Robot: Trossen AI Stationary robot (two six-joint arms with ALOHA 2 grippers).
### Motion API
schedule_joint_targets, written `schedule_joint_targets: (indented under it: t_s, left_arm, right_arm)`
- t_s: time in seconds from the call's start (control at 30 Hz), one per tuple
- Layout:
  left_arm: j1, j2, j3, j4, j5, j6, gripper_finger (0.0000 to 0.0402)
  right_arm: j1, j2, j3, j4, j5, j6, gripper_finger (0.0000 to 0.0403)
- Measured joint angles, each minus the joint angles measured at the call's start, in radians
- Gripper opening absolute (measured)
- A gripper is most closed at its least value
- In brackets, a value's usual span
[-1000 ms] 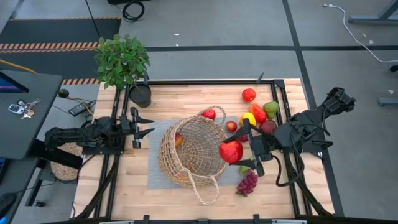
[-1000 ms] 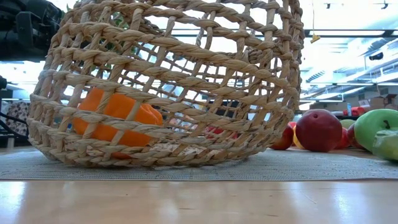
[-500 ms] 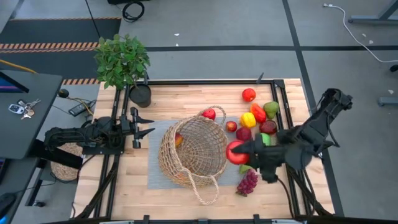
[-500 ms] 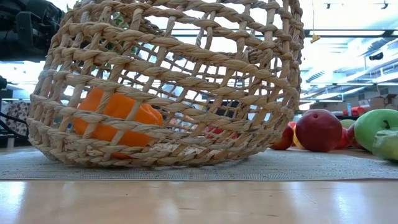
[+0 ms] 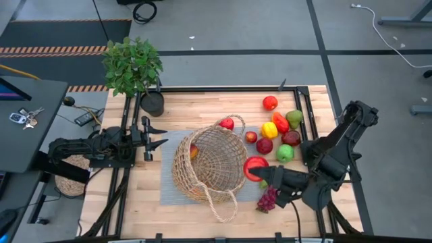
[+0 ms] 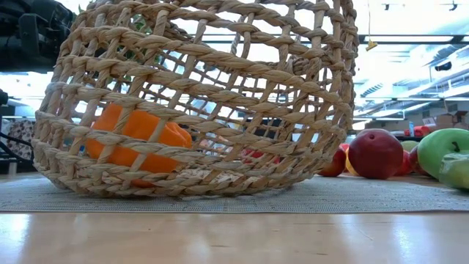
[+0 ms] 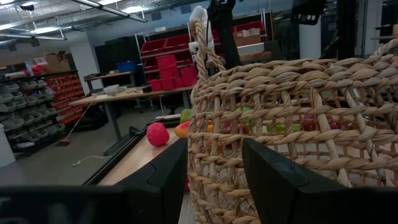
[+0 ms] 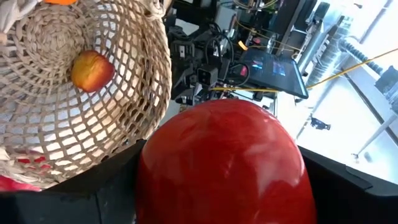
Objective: Build produce basket
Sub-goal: Put the red apple into the brown basket
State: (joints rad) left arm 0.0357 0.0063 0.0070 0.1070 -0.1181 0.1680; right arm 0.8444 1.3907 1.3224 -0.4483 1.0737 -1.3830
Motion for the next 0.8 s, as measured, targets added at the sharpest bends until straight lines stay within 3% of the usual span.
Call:
schedule_joint_targets:
  t_s: [0.17, 0.27, 0.53, 0.8]
  left_arm:
    - [0.000, 0.000, 0.000, 0.000, 0.000, 0.000, 0.0160]
    - [0.000, 0.000, 0.000, 0.000, 0.000, 0.000, 0.0160]
    - [0.000, 0.000, 0.000, 0.000, 0.000, 0.000, 0.0160]
    - [0.000, 0.000, 0.000, 0.000, 0.000, 0.000, 0.0160]
  right_arm:
    - [-0.001, -0.007, 0.000, 0.005, -0.004, 0.016, 0.0351]
    - [-0.004, -0.023, 0.000, 0.017, -0.063, 0.115, 0.0351]
    - [-0.078, -0.091, 0.000, 0.052, -0.314, 0.520, 0.0350]
    - [-0.177, -0.128, 0.000, 0.055, -0.345, 1.056, 0.0350]
